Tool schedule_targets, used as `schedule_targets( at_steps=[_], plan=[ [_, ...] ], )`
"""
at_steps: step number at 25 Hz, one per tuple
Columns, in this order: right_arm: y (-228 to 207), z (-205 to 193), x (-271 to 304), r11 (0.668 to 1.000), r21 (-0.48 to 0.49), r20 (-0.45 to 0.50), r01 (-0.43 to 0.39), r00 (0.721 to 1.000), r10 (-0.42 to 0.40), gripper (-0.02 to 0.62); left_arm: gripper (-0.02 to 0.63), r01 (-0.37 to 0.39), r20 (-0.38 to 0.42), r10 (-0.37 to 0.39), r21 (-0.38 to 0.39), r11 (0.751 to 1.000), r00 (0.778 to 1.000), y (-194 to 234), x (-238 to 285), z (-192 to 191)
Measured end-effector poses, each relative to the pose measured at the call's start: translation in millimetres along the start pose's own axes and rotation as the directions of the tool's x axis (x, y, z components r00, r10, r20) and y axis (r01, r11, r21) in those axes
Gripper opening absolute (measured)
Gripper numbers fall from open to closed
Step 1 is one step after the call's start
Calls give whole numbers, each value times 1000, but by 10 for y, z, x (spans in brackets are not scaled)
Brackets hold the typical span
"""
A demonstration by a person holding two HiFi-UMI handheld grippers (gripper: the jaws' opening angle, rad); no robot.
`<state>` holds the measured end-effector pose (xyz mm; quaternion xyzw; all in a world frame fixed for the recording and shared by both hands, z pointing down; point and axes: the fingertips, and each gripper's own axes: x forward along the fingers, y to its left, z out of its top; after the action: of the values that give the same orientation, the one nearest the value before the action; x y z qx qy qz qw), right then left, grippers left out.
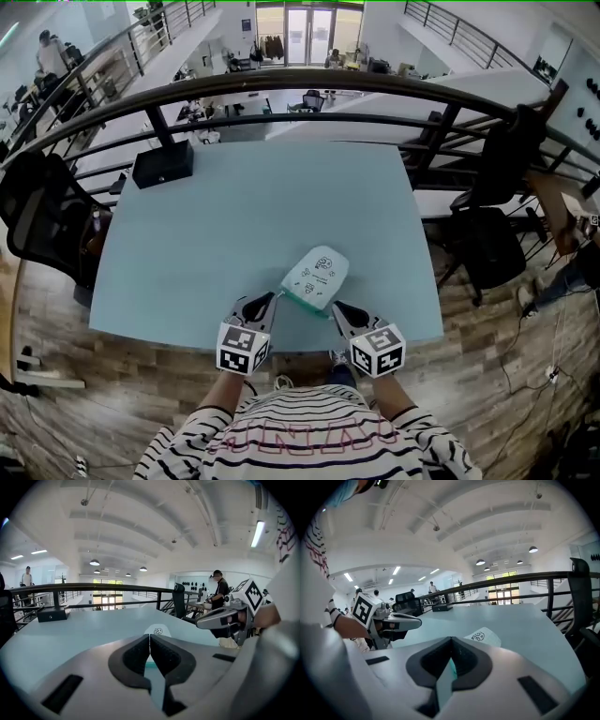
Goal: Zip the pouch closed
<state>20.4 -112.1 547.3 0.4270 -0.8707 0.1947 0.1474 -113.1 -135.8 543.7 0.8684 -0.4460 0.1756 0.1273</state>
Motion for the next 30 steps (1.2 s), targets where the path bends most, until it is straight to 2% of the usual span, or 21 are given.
schedule_targets(
  at_steps=[13, 30],
  plan=[
    [297, 186, -132, 1000, -17, 90, -5, 996, 6, 26, 26, 18, 60, -19, 11, 1000, 998, -187, -381, 58],
    [437, 94, -154, 1000, -23, 80, -4, 997, 6, 26, 26, -2, 72, 3, -8, 1000, 997, -210, -574, -62]
  ],
)
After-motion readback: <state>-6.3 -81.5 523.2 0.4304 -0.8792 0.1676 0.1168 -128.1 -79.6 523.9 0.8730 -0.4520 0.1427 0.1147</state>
